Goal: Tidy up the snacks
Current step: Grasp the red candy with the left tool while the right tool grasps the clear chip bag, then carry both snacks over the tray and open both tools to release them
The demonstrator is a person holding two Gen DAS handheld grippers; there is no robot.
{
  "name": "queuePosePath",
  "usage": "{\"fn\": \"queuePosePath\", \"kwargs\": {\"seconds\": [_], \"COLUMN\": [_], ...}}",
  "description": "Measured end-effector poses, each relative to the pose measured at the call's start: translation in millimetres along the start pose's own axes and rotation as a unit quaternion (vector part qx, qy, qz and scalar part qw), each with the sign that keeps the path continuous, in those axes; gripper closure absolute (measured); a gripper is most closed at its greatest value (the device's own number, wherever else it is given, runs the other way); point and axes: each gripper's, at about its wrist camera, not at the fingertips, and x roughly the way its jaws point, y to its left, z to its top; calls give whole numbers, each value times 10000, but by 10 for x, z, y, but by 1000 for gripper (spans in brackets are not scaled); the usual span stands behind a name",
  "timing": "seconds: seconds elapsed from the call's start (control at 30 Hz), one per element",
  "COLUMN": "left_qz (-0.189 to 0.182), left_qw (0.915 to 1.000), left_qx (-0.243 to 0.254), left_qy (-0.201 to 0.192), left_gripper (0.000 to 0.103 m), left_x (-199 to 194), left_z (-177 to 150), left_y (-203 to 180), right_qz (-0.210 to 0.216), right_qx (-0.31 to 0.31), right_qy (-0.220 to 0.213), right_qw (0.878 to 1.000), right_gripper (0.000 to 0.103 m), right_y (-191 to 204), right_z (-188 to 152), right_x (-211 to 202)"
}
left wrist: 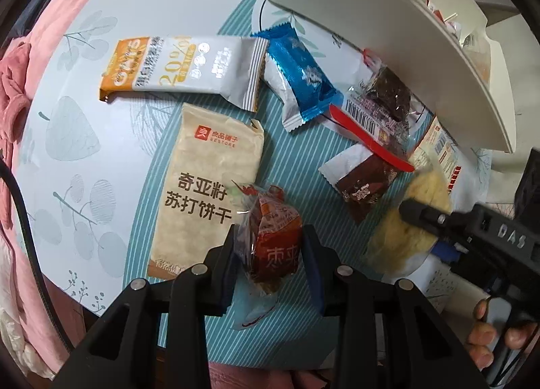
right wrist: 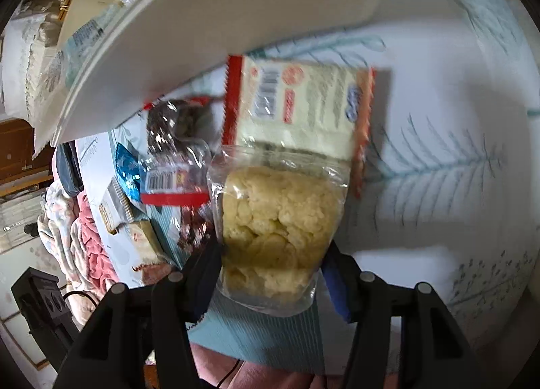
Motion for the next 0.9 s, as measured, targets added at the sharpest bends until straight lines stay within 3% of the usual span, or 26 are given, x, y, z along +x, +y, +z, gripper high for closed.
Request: {"fn": "queuePosePath", "kwargs": {"seconds": [0.17, 0.33, 0.9], "left_qz": [-86, -256, -767], "left_qw": [9997, 9989, 9886], "left_qx": [63, 122, 637], "left_qy": [-225, -386, -1126], "left_gripper": [69, 69, 69], "left_x": [-224, -445, -1364], "left_z": [-20, 34, 454], "left_y": [-19, -79, -679], "right_qz": [88, 136, 1095], "right_qx": [266, 333, 640], "right_qy": [295, 297, -823], "right_qw": [9992, 9989, 9885], "right_gripper": [47, 47, 47], "right_y": [-156, -237, -369], "right_z": [-110, -193, -25], "right_x": [21, -95, -1171]}}
